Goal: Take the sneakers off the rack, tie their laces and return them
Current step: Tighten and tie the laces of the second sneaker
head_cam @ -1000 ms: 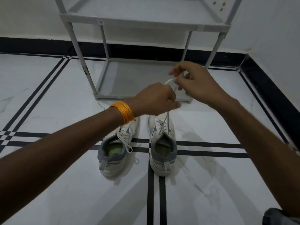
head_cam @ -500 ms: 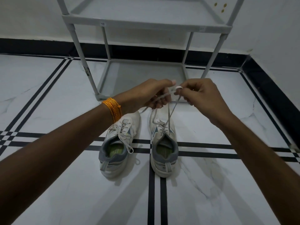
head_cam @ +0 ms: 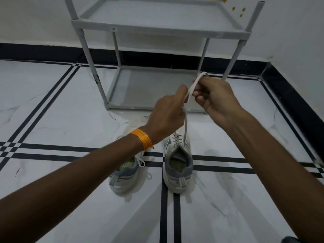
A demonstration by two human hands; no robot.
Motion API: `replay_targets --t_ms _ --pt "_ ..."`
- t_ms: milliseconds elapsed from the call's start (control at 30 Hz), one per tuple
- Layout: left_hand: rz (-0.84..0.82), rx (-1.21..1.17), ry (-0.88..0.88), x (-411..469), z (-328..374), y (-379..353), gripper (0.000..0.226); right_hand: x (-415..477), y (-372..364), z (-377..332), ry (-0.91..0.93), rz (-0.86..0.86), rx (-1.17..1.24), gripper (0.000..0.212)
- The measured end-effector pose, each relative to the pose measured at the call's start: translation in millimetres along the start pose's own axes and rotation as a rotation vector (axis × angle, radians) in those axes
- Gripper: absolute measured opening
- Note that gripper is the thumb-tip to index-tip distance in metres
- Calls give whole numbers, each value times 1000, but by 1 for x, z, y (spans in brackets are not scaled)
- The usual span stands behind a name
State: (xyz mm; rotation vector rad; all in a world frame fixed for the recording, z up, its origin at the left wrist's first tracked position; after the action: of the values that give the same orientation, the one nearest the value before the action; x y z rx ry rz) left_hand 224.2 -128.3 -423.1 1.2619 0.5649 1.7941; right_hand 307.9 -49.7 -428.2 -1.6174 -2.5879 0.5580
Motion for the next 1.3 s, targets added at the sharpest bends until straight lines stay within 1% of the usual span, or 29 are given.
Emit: replay_targets --t_ms 67,167,200,233,267,300,333,367,400,433,467,500,567,633,700,767,867,900,933,1000,1033,1100,1133,1167,1233,1300 --pt "87 122 -125 -5 6 8 24 4 12 17 -103 59 142 17" --pt "166 224 -364 -10 15 11 16 6 24 47 -286 129 325 14" --pt "172 250 -402 -10 15 11 17 7 28 57 -335 159 351 14" --pt "153 260 -394 -9 13 10 20 6 31 66 -378 179 360 14" --pt "116 249 -331 -5 9 9 21 6 34 75 -414 190 346 11" --pt "54 193 -205 0 1 8 22 4 37 84 -438 199 326 6" --pt "-57 77 -12 4 -13 2 23 1 40 90 -450 212 278 11" --pt "-216 -116 225 3 -30 -9 23 -1 45 95 -443 228 212 18" --pt "-386 -351 470 -4 -43 -24 23 -2 50 94 -408 248 121 24" --pt "-530 -563 679 -14 -48 -37 21 -4 54 88 -349 263 8 28" --pt "-614 -699 803 -21 -49 -44 19 -6 53 78 -268 256 -118 30" --pt "-646 -769 859 -22 -49 -47 21 -9 48 65 -182 218 -225 28" --pt "-649 -863 897 -21 -46 -50 30 -18 27 41 -46 88 -356 21" --pt "-613 -917 901 -19 -43 -49 35 -28 11 24 38 -32 -485 27" --pt "-573 -952 898 -18 -43 -48 31 -32 5 19 49 -104 -612 28" --pt "-535 -979 911 -17 -47 -48 25 -33 7 21 24 -135 -676 25" --pt "-529 -985 912 -19 -51 -51 16 -30 10 22 35 -133 -748 9" --pt "-528 -975 909 -19 -53 -50 14 -29 10 21 36 -130 -754 6" --pt "-526 -955 902 -20 -55 -49 12 -27 12 21 34 -121 -749 9" --pt "-514 -859 863 -21 -61 -44 17 -21 21 19 43 -92 -759 14" --pt "-502 -788 826 -20 -65 -40 20 -17 28 16 74 -60 -825 15" --pt "-471 -615 724 -20 -76 -31 20 -9 48 10 168 45 -1098 15" --pt "-452 -497 670 -21 -84 -26 18 -5 60 11 187 79 -1228 13" --pt "-436 -345 626 -23 -97 -21 15 0 72 19 164 89 -1322 12" --pt "-438 -5 572 -33 -127 -17 11 9 100 47 53 82 -1466 13" --pt "-478 222 540 -49 -148 -19 13 12 127 76 -64 96 -1600 15"
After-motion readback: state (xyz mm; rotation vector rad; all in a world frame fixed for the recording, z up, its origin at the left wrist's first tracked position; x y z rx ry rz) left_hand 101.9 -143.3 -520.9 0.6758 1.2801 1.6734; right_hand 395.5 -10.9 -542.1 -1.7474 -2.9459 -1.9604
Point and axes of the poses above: each hand's wrist, its own x-axis towards the middle knuckle, its own y-axis out of the back of the hand, z = x × y, the point moved 9 cm from there along x, towards the middle knuckle, and after that the axes turned 4 degrees about x, right-handed, at the moved point
